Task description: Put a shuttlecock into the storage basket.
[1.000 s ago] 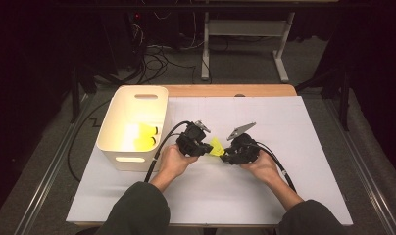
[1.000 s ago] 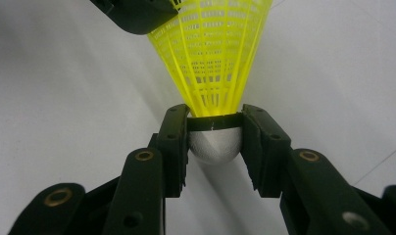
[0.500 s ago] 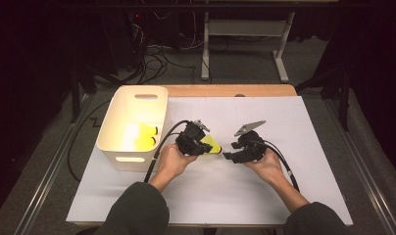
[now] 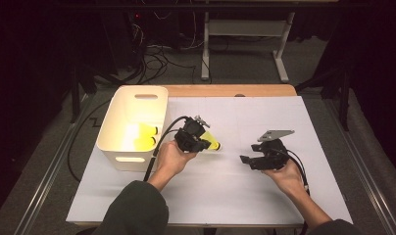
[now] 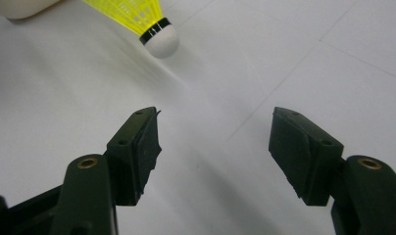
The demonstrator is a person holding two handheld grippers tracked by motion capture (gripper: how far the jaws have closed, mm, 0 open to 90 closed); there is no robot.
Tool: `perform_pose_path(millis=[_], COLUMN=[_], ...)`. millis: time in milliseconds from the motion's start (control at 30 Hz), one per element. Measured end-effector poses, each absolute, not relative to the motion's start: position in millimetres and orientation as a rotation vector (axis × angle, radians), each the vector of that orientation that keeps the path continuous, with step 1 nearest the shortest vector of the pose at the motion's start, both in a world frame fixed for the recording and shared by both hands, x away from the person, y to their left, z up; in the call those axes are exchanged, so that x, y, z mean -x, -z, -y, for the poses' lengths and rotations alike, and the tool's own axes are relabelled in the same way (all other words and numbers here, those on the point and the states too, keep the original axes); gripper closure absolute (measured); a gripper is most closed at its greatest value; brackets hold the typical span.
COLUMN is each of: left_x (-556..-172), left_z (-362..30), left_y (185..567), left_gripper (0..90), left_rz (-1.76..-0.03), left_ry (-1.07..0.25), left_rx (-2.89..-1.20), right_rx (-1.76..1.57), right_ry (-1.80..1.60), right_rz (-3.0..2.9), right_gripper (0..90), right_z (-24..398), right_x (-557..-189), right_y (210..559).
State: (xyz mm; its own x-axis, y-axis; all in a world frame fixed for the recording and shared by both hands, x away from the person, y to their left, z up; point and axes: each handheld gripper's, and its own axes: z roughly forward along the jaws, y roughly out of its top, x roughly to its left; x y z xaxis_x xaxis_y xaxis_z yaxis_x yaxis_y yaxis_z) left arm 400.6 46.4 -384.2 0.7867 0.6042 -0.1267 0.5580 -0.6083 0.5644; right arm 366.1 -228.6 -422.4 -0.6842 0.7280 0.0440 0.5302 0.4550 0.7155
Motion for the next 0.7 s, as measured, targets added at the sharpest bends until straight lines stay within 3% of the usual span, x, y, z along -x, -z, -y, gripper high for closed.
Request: perform_pose_path(millis=[700], left_x=[-395], left_z=[-53], left_y=[364], left_gripper=[89.8], left_rz=[-0.940], left_ry=[-0.115], left_rx=[-2.360], right_rx=[-1.111], right_ry=[-1.108], right_rz=[-2.350], right_gripper=[34.6], right_z=[267], right_x=[-334], right_y=[429])
